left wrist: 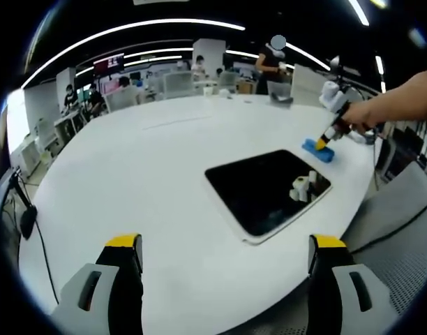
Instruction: Wipe the mirror surface with the cleaning cloth until all visible marks leave the cleaned area.
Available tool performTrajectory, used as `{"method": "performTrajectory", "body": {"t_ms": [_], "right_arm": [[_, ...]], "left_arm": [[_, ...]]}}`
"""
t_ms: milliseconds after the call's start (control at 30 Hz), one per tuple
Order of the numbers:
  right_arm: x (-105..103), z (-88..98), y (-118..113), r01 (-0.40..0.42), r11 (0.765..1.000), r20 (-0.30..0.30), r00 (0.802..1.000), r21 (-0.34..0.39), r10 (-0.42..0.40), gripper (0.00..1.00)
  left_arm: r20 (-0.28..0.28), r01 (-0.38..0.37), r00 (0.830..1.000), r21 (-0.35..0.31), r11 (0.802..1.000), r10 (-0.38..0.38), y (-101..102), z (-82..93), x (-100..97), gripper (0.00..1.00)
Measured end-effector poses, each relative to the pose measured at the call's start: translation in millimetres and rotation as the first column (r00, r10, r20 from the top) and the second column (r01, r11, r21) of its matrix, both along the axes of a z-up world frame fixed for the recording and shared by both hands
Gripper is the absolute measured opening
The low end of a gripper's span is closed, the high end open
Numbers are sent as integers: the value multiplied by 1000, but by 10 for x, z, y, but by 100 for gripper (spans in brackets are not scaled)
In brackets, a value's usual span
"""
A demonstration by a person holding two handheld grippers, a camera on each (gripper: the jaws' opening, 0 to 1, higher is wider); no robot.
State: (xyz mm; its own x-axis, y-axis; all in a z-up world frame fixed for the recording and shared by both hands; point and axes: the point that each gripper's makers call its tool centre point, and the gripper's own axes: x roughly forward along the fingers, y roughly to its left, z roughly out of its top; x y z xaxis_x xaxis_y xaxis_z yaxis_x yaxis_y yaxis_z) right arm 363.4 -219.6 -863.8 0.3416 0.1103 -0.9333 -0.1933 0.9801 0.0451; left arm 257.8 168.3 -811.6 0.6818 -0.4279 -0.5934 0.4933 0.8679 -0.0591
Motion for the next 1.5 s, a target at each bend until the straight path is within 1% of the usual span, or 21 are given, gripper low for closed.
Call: {"method": "performTrajectory", "body": {"t_ms": [133,233,333,567,667,800,900,967,1233,1367,1500], "right_arm": [[1,9,-2,9,1000,-4,1000,-4,-9,5],[-25,53,7,69,997,-34,997,34,-68,5],[9,119,-13,70,997,-27,997,24,-70,4],[153,285,-44,102,993,-22,995,53,-101,4],[179,340,-24,113,991,-23,993,70,-111,4],[188,396,-7,114,991,-19,993,74,-113,4],[176,414,4,115,990,-20,993,75,-114,4],[188,422,-2,137,987,-20,991,87,-136,4],[186,394,7,140,987,-18,990,78,-139,4],[155,385,85,136,987,-22,991,87,-135,4],[127,363,188,127,988,-30,992,92,-124,4]], "left_arm": [[0,4,1000,0,1000,-4,-8,-2,-2,99],[-4,8,1000,1,1000,-8,-14,-7,-7,99],[-1,3,1000,0,1000,-3,-6,-1,-4,99],[-1,3,1000,-8,1000,-3,-11,6,-3,99],[-7,6,1000,-13,1000,-6,-26,-1,-10,99],[-9,3,1000,-13,1000,-3,-20,0,-9,99],[-17,-3,1000,-15,1000,3,-11,-12,-13,99],[-14,0,1000,-14,1000,0,-14,-9,-11,99],[-3,3,1000,-20,1000,-3,-28,11,-8,99],[-15,13,1000,0,1000,-13,-21,-22,-27,99],[-18,13,1000,-2,1000,-13,-27,-22,-30,99]]}}
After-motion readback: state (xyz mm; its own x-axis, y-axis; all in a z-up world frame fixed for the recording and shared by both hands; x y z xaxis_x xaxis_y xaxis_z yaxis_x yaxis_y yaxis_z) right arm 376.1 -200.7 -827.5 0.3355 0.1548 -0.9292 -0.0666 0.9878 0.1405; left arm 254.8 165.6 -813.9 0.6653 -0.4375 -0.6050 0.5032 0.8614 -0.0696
